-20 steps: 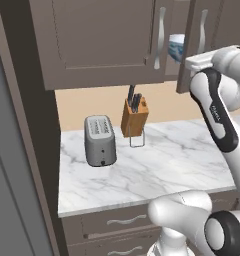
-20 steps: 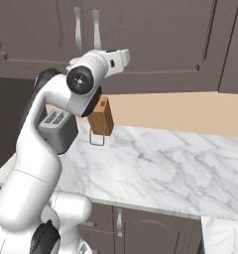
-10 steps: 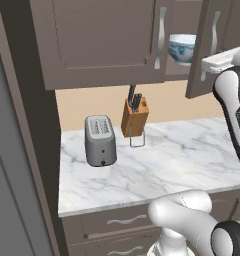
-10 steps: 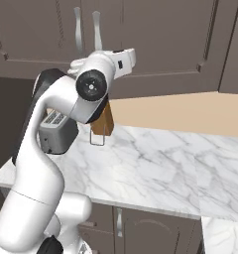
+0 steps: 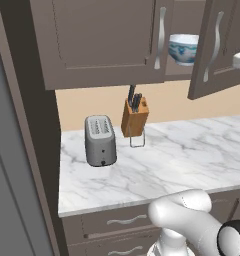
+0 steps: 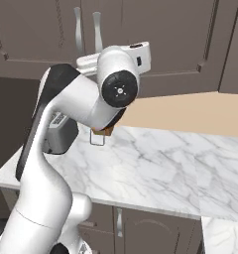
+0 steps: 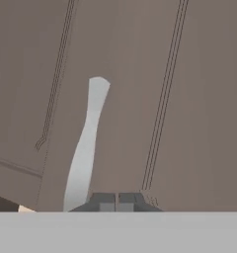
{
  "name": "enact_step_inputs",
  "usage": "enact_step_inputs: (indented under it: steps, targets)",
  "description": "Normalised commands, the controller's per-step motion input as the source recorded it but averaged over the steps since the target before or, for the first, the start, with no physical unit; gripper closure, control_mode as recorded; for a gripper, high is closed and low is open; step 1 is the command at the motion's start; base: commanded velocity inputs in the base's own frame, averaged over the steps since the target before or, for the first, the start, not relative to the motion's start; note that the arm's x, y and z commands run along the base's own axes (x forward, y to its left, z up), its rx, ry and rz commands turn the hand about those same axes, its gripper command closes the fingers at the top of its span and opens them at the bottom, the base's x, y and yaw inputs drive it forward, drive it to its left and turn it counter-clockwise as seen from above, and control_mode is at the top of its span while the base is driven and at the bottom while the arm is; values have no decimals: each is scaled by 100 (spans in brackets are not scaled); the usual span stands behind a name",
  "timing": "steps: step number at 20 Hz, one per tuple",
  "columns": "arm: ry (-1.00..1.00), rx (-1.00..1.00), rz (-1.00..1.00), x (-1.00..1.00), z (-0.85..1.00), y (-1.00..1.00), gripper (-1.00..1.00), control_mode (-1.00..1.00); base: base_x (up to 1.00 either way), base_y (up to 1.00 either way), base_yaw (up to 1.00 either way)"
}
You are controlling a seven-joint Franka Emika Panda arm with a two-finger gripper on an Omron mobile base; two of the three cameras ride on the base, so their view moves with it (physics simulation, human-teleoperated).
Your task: Move the bowls from the cabinet to the plates on the dining table.
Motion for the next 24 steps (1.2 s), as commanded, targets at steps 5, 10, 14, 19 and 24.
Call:
enact_step_inputs:
  steps: [5,10,14,19,24]
  targets:
    - [-2,-1,10,-58,13,-23,100,-100,0,0,0]
    - [-8,0,2,-27,0,41,100,-100,0,0,0]
    - [-13,0,0,-7,0,74,100,-100,0,0,0]
    - [-4,-2,0,3,0,79,100,-100,0,0,0]
    - [-1,-2,-11,14,0,62,100,-100,0,0,0]
